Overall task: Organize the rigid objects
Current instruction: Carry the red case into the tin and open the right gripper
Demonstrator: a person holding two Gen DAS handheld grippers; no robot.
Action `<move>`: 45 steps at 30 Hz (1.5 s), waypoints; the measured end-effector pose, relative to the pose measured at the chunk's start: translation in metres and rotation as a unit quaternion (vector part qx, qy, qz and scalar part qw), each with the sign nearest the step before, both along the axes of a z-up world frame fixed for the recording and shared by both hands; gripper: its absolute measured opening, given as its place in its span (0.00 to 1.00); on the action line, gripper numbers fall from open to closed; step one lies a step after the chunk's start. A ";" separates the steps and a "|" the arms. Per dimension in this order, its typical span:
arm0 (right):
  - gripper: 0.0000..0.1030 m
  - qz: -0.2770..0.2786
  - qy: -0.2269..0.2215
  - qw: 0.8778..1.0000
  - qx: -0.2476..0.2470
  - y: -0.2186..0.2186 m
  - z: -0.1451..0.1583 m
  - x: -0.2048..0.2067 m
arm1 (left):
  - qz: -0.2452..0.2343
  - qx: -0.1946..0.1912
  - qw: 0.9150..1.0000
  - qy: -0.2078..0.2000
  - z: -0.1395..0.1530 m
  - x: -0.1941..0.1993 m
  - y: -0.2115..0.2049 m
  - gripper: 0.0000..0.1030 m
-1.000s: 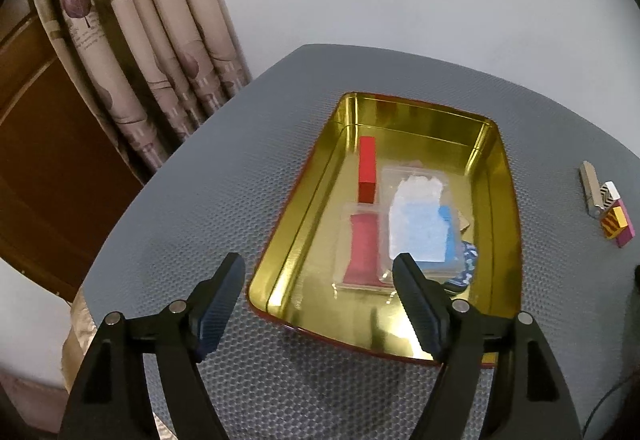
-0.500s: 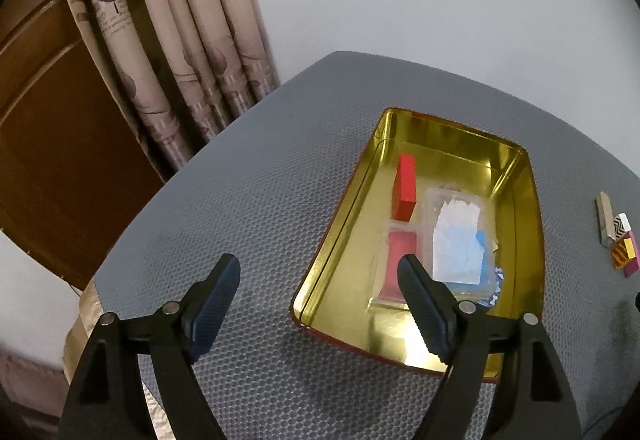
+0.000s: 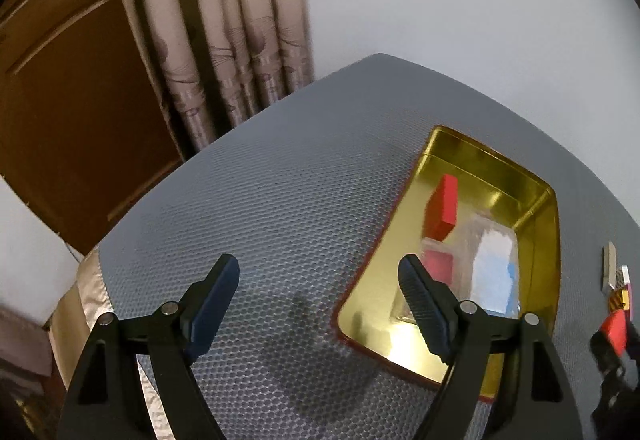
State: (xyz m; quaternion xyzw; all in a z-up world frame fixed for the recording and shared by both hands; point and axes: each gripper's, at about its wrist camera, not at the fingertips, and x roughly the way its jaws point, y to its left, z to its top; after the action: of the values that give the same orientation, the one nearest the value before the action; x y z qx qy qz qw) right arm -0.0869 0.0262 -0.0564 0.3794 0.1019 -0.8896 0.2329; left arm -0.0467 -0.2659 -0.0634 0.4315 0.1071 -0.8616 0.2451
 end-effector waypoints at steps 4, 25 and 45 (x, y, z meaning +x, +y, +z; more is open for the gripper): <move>0.47 0.040 0.003 0.999 0.000 -0.032 0.010 0.007 | 0.014 0.009 1.000 0.000 -0.001 0.002 -0.007 0.77; 0.46 0.099 -0.042 0.994 0.021 -0.089 -0.022 -0.006 | 0.018 0.012 1.000 -0.007 -0.002 0.000 -0.011 0.77; 0.47 0.039 -0.022 0.998 -0.049 -0.020 0.003 -0.009 | 0.002 0.004 1.000 -0.009 -0.003 -0.002 -0.004 0.77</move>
State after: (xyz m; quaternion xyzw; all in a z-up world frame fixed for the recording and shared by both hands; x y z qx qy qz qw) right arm -0.0955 0.0065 -0.0530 0.3827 0.0680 -0.8754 0.2875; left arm -0.0486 -0.2698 -0.0661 0.4401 0.1088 -0.8567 0.2461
